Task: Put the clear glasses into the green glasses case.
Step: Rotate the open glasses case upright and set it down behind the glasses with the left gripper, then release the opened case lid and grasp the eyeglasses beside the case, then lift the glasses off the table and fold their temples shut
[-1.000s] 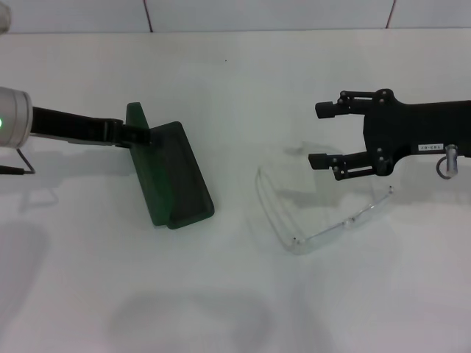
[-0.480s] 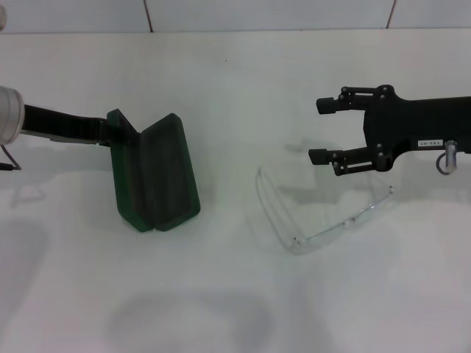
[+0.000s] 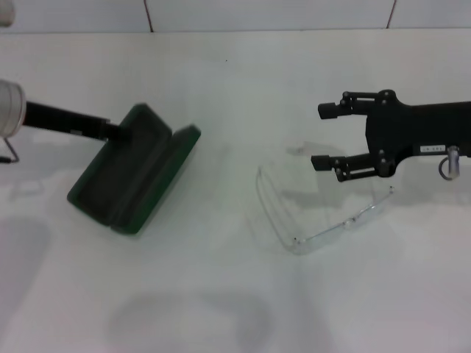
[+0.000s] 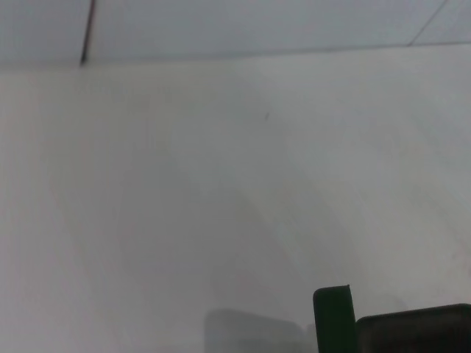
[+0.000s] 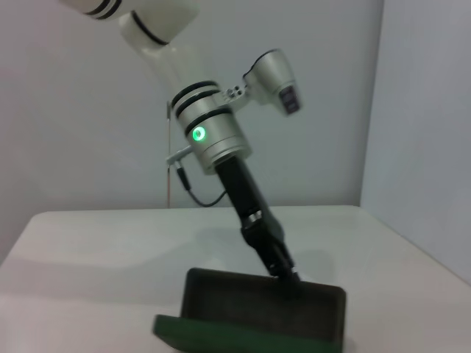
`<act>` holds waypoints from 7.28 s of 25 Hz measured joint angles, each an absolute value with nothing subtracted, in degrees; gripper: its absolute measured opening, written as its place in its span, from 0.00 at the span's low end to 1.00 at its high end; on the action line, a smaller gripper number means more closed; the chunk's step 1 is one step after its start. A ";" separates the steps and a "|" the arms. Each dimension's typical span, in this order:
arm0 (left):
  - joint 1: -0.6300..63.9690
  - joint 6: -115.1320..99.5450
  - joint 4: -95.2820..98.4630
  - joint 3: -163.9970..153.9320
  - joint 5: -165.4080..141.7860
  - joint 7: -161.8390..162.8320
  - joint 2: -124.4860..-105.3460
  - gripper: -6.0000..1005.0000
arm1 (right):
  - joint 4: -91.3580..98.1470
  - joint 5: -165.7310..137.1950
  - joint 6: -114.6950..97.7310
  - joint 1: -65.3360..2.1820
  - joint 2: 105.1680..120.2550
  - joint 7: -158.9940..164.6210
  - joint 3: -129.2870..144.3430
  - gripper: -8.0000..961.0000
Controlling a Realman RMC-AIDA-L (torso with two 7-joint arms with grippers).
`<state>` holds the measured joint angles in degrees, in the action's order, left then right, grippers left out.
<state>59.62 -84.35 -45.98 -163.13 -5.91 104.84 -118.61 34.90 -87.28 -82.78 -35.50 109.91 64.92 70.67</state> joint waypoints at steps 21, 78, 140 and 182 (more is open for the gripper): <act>72.87 -66.05 -32.00 -163.13 -4.69 60.24 -119.58 0.20 | 35.68 -90.44 -89.69 -29.31 114.61 56.01 71.30 0.86; 68.75 -98.47 -39.92 -163.03 12.11 66.39 -119.48 0.74 | 41.50 -96.17 -88.18 -29.68 111.53 59.32 67.77 0.86; 35.78 -108.89 -23.23 -163.02 41.05 51.29 -119.27 0.73 | 68.00 -119.09 -102.24 -34.61 115.81 64.06 68.55 0.13; 49.11 -114.46 -14.70 -163.04 24.59 55.19 -119.35 0.73 | 46.24 -93.07 -91.86 -30.41 116.10 36.55 70.50 0.13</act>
<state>49.11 -114.46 -14.70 -163.04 24.59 55.19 -119.35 46.24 -93.07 -91.86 -30.41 116.10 36.55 70.50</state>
